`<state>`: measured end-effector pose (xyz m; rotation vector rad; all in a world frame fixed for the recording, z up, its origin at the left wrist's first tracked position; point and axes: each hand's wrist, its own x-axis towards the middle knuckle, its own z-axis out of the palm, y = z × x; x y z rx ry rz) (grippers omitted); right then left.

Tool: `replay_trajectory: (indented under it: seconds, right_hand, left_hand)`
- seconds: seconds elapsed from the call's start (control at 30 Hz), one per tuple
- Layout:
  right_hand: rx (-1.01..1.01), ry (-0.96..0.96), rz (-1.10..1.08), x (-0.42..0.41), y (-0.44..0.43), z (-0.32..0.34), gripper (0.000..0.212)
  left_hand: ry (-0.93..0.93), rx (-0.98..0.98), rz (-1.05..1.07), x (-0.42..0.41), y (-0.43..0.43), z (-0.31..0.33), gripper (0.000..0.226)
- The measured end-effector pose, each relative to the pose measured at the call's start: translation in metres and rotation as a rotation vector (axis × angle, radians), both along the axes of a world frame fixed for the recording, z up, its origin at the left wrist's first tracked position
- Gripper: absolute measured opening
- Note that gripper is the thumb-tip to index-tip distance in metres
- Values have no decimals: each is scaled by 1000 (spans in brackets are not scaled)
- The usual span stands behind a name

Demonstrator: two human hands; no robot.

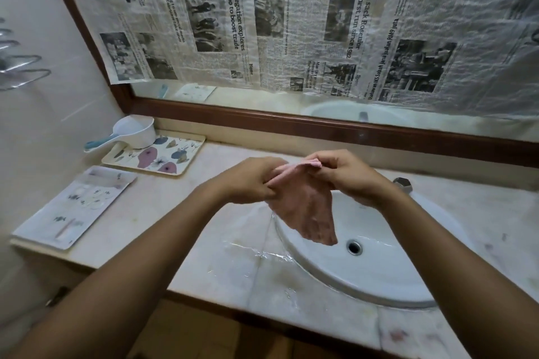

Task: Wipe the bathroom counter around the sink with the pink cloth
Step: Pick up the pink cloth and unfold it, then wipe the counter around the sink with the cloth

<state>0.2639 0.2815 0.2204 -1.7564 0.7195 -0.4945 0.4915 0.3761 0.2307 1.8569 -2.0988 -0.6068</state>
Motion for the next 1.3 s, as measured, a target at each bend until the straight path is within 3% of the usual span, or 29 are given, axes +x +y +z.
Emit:
replay_trajectory:
  seconds: [0.03,0.07,0.13,0.2,0.27,0.37,0.47,0.57,0.63,0.7,0.83,0.93,1.07,1.3]
  right_hand:
    - [45,6,10,2,-1,-4,21]
    - [58,28,3,6,-3,-10,21]
    - [37,96,-36,17,-4,-26,18]
    - [-24,149,-56,35,-4,-42,15]
    - [-145,182,-77,54,0,-53,21]
    - [-341,244,-140,88,12,-67,33]
    - [-393,312,-138,110,31,-100,36]
    - [-367,493,23,111,62,-146,39]
    - [-348,738,232,113,84,-172,43]
    - [-335,782,229,119,97,-192,49]
    - [-405,663,31,159,98,-228,61]
    - [-400,812,63,196,101,-257,76]
    - [-532,902,-61,225,88,-285,72]
    - [-586,943,-165,278,-5,-291,71]
  left_hand:
    - [7,23,26,7,3,-8,20]
    - [53,31,60,15,7,-14,10]
    - [227,73,169,36,15,-28,20]
    - [382,79,253,56,24,-42,14]
    - [303,-19,307,73,29,-54,3]
    - [151,-145,347,93,34,-67,22]
    - [140,-153,360,108,50,-97,20]
    - [87,-33,279,114,75,-144,16]
    - [-30,141,133,118,94,-176,30]
    - [-59,251,71,128,107,-201,47]
    - [22,173,251,162,104,-226,53]
    - [3,146,420,190,100,-243,60]
    - [-110,122,640,234,103,-266,65]
    - [-166,95,659,263,108,-292,69]
